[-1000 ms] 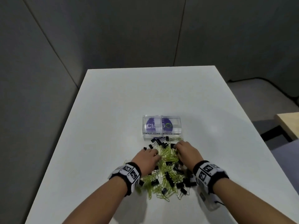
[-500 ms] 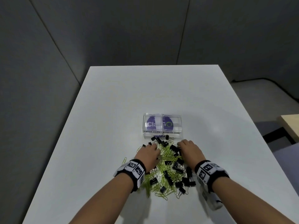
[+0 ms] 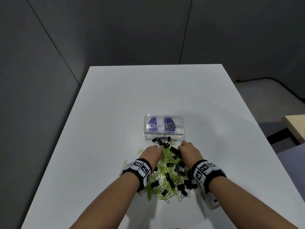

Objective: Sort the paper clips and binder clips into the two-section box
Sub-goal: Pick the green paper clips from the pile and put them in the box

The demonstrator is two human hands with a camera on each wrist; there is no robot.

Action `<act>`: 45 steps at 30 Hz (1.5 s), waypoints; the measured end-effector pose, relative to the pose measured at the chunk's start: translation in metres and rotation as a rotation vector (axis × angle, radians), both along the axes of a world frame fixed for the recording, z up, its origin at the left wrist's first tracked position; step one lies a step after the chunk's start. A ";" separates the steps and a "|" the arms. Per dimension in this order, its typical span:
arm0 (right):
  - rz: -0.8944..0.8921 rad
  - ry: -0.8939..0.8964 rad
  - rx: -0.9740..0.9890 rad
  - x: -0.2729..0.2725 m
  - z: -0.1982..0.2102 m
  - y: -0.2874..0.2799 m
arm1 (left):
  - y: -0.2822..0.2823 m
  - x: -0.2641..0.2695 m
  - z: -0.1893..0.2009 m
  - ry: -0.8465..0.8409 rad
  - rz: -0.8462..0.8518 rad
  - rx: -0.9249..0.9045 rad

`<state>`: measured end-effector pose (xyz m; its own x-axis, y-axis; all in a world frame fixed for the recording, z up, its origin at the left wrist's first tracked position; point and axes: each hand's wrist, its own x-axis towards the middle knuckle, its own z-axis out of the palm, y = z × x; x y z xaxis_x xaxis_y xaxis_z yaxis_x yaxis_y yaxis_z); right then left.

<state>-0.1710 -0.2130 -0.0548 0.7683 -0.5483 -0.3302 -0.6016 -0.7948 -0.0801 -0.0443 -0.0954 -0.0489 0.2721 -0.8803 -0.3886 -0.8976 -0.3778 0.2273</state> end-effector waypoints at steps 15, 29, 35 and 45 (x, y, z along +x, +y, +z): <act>-0.019 0.080 0.232 0.018 0.012 -0.017 | -0.020 -0.006 0.009 -0.130 0.038 0.080; -0.116 -0.038 0.371 -0.001 0.012 -0.008 | -0.026 -0.011 0.013 -0.084 0.026 0.143; -0.222 -0.164 0.464 -0.011 0.012 -0.012 | -0.017 0.002 0.019 0.067 0.106 0.069; -0.311 -0.328 0.605 0.002 0.030 -0.017 | -0.007 0.030 0.022 0.385 0.309 -0.118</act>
